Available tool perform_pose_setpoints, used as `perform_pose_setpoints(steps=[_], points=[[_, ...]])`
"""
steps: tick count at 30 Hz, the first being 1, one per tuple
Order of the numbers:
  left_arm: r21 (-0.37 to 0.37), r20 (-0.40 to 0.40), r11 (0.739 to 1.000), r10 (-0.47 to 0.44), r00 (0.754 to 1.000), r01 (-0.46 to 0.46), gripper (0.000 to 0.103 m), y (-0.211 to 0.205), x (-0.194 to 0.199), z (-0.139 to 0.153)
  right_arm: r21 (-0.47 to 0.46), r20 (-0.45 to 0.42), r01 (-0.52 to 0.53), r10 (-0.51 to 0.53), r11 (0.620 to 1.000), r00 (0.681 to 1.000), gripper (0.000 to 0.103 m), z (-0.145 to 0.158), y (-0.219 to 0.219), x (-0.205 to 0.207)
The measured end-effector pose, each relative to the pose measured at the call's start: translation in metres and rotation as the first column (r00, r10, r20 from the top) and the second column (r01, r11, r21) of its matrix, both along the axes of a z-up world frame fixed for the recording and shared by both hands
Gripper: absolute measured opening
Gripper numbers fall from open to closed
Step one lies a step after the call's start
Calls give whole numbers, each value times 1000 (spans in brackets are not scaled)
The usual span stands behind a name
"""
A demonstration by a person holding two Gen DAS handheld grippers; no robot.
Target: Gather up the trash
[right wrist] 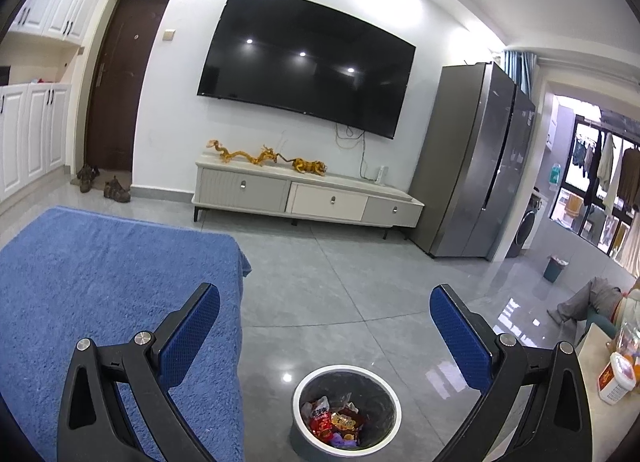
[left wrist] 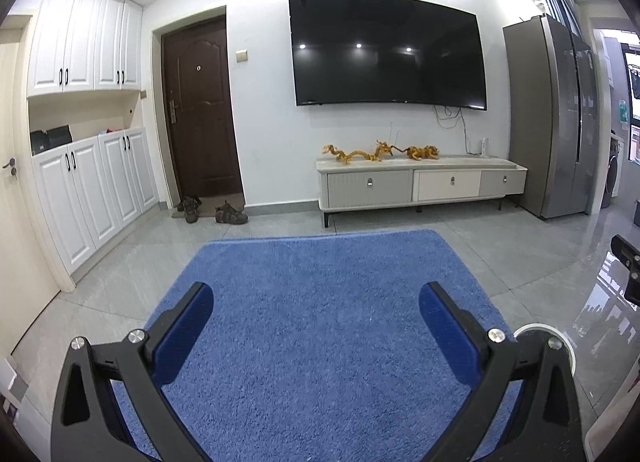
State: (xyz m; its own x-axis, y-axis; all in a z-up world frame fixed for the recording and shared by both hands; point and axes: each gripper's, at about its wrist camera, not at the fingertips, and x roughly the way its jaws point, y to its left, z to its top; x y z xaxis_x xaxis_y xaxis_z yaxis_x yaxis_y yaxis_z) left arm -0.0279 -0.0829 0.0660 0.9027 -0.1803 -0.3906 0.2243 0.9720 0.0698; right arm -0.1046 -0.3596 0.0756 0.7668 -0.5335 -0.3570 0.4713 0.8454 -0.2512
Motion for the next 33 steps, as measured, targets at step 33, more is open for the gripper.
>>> perform_pose_setpoints(steps=[33], points=[[0, -170, 1000, -6, 985, 6, 103, 11, 29, -41, 41, -89, -26, 29, 999, 996, 103, -29, 6, 30]])
